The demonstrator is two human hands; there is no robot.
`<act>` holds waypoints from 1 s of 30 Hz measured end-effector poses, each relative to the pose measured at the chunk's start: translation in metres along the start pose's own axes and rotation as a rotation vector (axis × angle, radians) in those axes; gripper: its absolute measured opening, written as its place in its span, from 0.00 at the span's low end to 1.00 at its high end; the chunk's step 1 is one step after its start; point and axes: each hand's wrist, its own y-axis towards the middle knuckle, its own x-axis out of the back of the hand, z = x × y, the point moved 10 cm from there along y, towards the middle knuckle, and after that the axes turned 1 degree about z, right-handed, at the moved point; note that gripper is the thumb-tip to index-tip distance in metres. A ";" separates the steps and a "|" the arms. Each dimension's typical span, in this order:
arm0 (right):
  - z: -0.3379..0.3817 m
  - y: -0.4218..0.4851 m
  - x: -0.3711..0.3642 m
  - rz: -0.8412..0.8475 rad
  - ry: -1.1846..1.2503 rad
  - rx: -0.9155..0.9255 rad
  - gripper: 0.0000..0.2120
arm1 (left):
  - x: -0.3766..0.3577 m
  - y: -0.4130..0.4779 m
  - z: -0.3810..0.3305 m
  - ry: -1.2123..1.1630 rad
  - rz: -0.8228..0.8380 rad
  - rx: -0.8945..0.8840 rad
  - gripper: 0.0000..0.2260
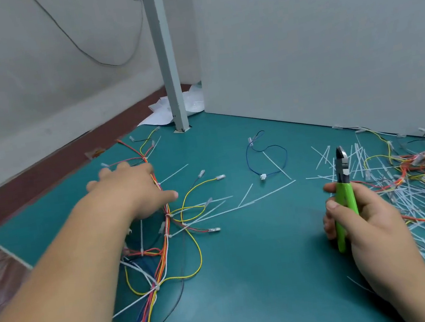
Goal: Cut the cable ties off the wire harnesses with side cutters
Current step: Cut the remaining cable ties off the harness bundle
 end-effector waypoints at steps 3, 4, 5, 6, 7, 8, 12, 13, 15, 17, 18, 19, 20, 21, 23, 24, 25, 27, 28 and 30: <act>0.001 -0.001 -0.001 0.006 -0.005 -0.006 0.13 | -0.011 0.014 0.041 -0.079 0.000 0.121 0.40; 0.001 -0.001 -0.001 0.006 -0.009 -0.009 0.13 | -0.019 0.017 0.047 -0.077 0.038 0.123 0.37; 0.001 -0.001 -0.002 0.007 -0.011 -0.010 0.13 | -0.025 0.019 0.050 -0.081 0.041 0.116 0.30; 0.001 -0.001 -0.002 0.006 -0.012 -0.012 0.13 | -0.026 0.021 0.051 -0.100 0.005 0.107 0.23; 0.001 -0.001 -0.002 0.005 -0.011 -0.013 0.13 | -0.025 0.023 0.052 -0.134 -0.046 0.101 0.16; 0.002 -0.001 -0.002 0.006 -0.008 -0.012 0.13 | -0.023 0.023 0.054 -0.176 -0.093 0.103 0.10; 0.002 -0.002 -0.001 0.003 -0.006 -0.012 0.13 | -0.019 0.021 0.034 -0.311 -0.137 0.056 0.22; 0.001 -0.002 0.000 0.001 -0.006 -0.014 0.13 | -0.019 0.020 0.025 -0.300 -0.121 0.041 0.29; 0.000 -0.002 0.000 0.002 -0.008 -0.016 0.12 | -0.025 0.018 0.007 -0.249 -0.085 0.010 0.33; 0.000 -0.002 0.000 0.003 -0.008 -0.015 0.12 | -0.028 0.019 -0.006 -0.223 -0.086 -0.022 0.26; 0.000 -0.002 0.000 0.002 -0.006 -0.013 0.12 | -0.027 0.019 -0.010 -0.227 -0.100 -0.028 0.21; 0.000 -0.002 0.000 0.000 -0.002 -0.013 0.12 | -0.026 0.019 -0.012 -0.240 -0.118 -0.024 0.17; -0.001 -0.001 0.000 -0.002 0.005 -0.014 0.12 | -0.025 0.019 -0.014 -0.253 -0.136 -0.013 0.13; -0.001 -0.001 0.000 -0.005 0.013 -0.016 0.12 | -0.023 0.018 -0.017 -0.264 -0.152 -0.002 0.11; -0.001 -0.001 0.000 -0.012 0.017 -0.013 0.11 | -0.019 0.015 -0.025 -0.287 -0.182 -0.004 0.10; -0.001 -0.001 -0.001 -0.014 0.015 -0.009 0.11 | -0.015 0.013 -0.030 -0.313 -0.207 -0.019 0.10; -0.001 0.000 -0.001 -0.015 0.017 -0.007 0.11 | -0.008 0.010 -0.034 -0.354 -0.248 -0.040 0.11; -0.002 0.000 0.000 -0.016 0.022 -0.010 0.11 | 0.015 -0.001 -0.044 -0.461 -0.392 -0.106 0.10; -0.003 0.000 0.001 -0.018 0.024 -0.013 0.11 | 0.027 -0.009 -0.051 -0.524 -0.468 -0.147 0.09; -0.004 0.001 0.000 -0.017 0.037 -0.020 0.11 | 0.048 -0.026 -0.066 -0.682 -0.558 -0.218 0.07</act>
